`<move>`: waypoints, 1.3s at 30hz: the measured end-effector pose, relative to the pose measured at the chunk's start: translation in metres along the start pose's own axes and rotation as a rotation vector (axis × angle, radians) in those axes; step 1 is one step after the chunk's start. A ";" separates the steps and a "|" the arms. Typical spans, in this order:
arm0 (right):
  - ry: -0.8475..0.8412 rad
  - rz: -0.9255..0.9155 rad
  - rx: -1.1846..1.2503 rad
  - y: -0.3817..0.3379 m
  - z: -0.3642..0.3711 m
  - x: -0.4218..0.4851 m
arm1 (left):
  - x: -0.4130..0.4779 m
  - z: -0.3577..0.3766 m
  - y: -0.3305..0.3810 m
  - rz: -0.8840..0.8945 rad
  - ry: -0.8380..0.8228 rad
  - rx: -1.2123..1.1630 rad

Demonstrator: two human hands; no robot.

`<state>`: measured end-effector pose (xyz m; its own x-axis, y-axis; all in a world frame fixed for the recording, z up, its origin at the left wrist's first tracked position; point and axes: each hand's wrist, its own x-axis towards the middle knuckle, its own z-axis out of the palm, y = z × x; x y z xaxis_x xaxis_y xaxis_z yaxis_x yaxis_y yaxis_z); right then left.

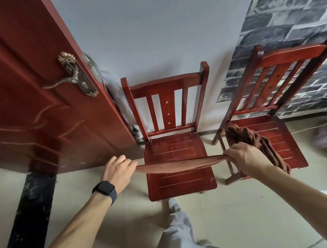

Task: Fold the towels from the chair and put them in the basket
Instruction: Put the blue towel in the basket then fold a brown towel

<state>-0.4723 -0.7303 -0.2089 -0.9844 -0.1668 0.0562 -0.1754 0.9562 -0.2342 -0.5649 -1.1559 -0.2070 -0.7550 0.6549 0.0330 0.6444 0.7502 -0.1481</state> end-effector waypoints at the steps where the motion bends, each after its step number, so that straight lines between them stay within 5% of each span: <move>1: -0.027 0.002 -0.010 -0.002 0.004 0.003 | 0.000 0.005 -0.001 0.000 -0.045 0.002; 13: -0.216 0.179 -0.066 0.011 0.024 0.104 | 0.089 0.030 -0.057 -0.065 -0.294 0.118; 24: -0.177 0.232 -0.051 0.030 0.051 0.126 | 0.117 0.058 -0.066 -0.094 -0.171 0.073; 39: -0.818 0.442 -0.082 0.013 0.209 -0.025 | -0.020 0.201 0.069 0.005 -0.626 -0.125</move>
<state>-0.4532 -0.7642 -0.4157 -0.6713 0.1285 -0.7300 0.1885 0.9821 -0.0005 -0.5297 -1.1354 -0.4167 -0.6555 0.5101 -0.5568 0.6291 0.7768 -0.0289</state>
